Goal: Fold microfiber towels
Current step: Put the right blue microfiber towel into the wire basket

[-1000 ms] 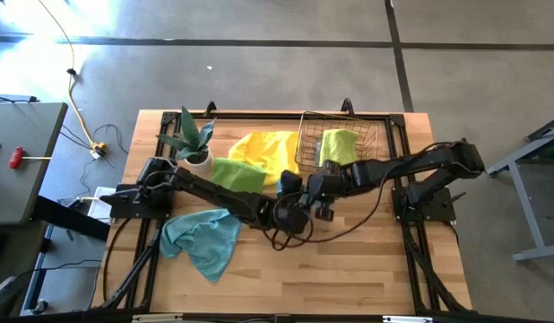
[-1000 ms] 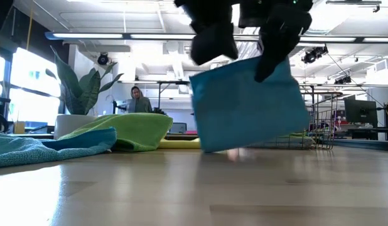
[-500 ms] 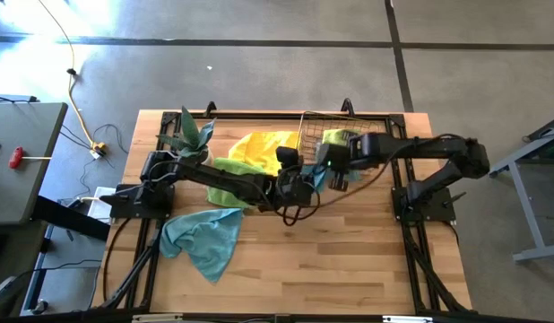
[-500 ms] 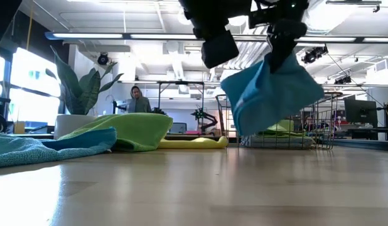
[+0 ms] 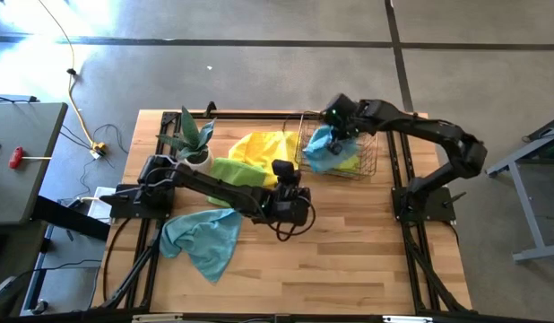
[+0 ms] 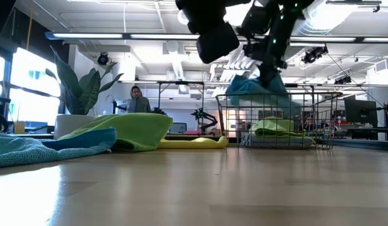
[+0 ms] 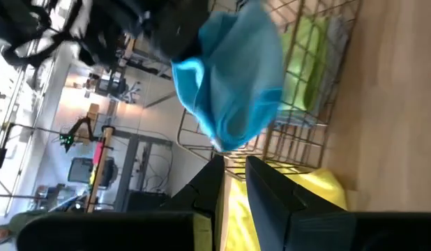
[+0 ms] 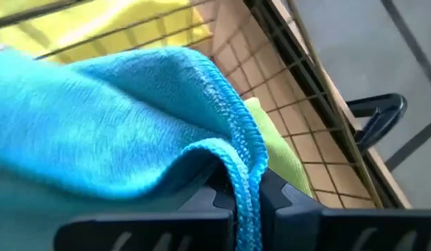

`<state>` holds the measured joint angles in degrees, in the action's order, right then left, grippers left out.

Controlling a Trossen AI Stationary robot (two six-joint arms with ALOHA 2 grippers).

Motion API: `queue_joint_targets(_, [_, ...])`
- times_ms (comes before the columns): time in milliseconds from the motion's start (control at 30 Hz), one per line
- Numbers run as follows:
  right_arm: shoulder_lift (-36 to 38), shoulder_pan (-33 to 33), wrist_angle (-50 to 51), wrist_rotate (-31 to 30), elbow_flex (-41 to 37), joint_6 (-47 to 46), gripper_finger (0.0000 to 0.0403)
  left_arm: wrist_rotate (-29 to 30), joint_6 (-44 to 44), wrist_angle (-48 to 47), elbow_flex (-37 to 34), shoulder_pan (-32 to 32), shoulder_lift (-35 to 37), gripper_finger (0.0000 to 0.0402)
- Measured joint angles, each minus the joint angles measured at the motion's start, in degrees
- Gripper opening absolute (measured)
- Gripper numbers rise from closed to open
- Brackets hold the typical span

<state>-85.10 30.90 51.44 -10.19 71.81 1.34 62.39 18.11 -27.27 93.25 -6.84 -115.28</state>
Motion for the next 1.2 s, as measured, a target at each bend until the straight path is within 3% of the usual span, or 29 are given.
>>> queue_joint_targets(167, [-4.12, 3.67, -3.07, 3.2, -0.58, 0.02, 0.0, -0.01, -0.12, -0.64, 0.0, -1.17, 0.0, 0.0051])
queue_joint_targets(367, [-8.77, 5.63, -1.0, 2.61, -0.63, 1.34, 0.0, 2.07, -0.16, -2.4, 0.0, -1.8, 0.0, 0.0051])
queue_joint_targets(833, [-8.94, 7.8, 2.08, -0.23, -0.65, -1.36, 0.0002, 2.56, -4.51, -6.45, -0.02, -1.82, 0.02, 0.0051])
queue_joint_targets(933, [-8.94, 7.54, 1.54, -0.21, -0.65, 0.3, 0.0026, 2.54, -4.52, -6.45, -0.02, -1.82, 0.02, 0.0051])
queue_joint_targets(1200, [-8.1, 7.23, 2.99, -1.8, 1.8, 3.41, 0.0157, 2.45, -4.71, -7.21, -0.02, -1.81, 0.02, 0.0051])
